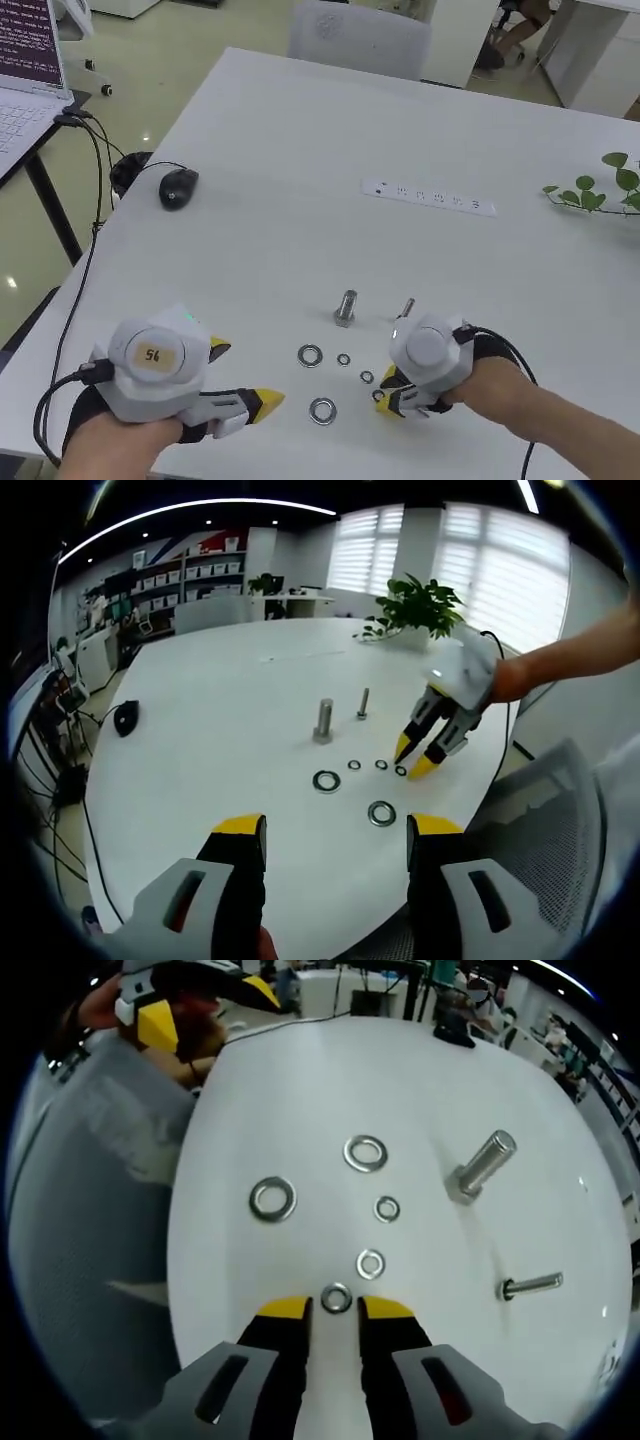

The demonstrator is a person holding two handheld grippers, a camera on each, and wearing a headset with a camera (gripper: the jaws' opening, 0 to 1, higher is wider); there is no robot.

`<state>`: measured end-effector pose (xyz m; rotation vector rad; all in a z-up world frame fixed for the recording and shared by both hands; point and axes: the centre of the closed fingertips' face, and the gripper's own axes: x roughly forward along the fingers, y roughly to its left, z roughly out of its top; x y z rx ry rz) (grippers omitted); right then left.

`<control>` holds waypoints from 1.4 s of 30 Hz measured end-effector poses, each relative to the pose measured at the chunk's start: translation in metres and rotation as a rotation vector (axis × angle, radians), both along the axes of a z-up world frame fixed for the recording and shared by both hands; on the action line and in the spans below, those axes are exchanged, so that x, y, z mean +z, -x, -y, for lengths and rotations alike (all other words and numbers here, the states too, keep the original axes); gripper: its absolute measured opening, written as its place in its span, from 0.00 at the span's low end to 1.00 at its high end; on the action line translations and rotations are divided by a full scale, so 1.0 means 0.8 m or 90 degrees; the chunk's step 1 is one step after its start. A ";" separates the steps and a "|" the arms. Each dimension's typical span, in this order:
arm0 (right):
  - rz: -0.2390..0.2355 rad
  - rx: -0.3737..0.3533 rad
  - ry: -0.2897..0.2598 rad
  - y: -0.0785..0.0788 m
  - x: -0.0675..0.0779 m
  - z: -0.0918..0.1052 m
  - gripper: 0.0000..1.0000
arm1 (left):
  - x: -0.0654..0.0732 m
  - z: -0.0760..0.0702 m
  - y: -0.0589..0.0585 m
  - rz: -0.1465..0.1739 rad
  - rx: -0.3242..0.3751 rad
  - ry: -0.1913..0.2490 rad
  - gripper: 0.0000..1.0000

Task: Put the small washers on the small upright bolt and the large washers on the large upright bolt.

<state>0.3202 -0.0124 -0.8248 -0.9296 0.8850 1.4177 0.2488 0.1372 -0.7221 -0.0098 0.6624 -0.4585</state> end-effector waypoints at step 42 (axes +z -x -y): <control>0.012 -0.062 -0.022 -0.011 0.007 0.004 0.13 | 0.000 0.003 -0.002 -0.001 -0.002 0.001 0.56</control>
